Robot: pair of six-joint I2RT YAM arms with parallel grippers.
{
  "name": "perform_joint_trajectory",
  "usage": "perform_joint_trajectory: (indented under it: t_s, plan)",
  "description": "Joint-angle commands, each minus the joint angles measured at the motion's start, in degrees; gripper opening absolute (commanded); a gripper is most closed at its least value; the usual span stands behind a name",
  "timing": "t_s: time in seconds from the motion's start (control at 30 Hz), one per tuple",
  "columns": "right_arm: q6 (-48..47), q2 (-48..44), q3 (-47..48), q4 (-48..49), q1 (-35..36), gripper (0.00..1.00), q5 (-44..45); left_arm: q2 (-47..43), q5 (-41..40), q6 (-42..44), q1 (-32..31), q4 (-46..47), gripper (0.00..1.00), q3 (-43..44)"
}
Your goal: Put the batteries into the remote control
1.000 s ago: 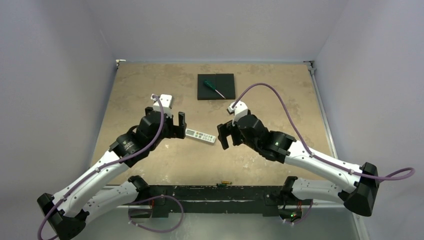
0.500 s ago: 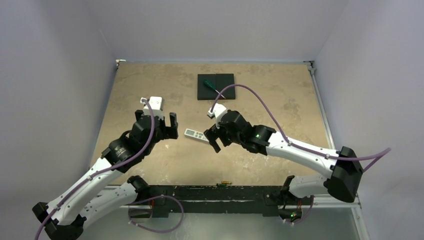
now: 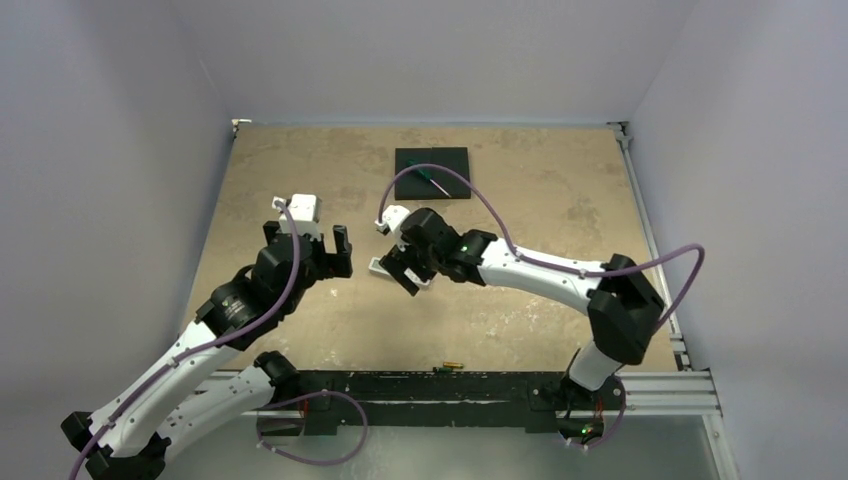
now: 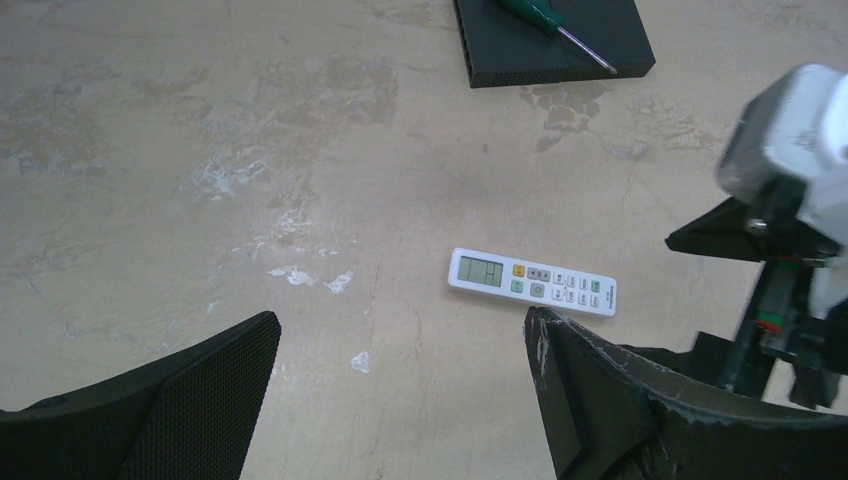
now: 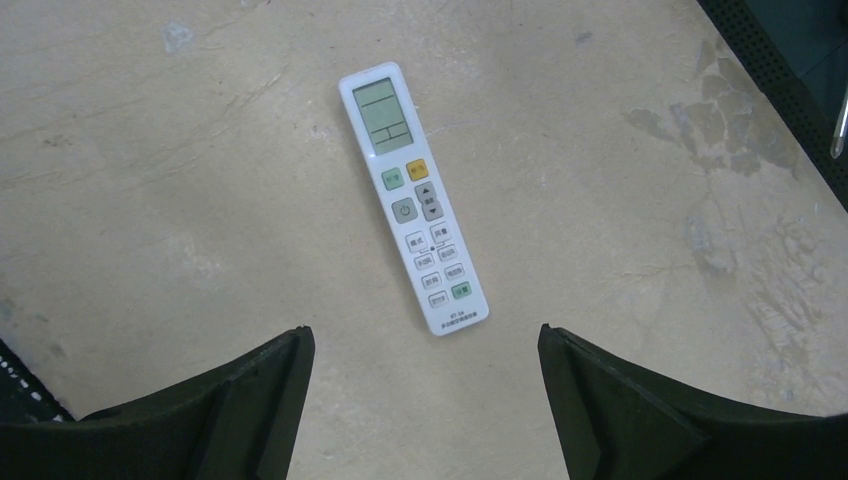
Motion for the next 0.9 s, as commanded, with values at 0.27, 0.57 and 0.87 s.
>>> perform_joint_trajectory:
  t_s: [0.27,0.57,0.87]
  plan:
    - [-7.74,10.45,7.98,-1.61,-2.79,0.91,-6.61,1.10,-0.90,-0.03,0.17,0.72,0.94,-0.07]
    - [-9.34,15.51,10.37,-2.37,-3.01,0.91,-8.67,1.39,-0.90,0.19,0.36,0.89,0.95,-0.07]
    - [-9.87,18.01,10.63,-2.04,-4.78,0.91,-10.87,1.33,-0.57,0.35,0.43,0.91,0.95,-0.14]
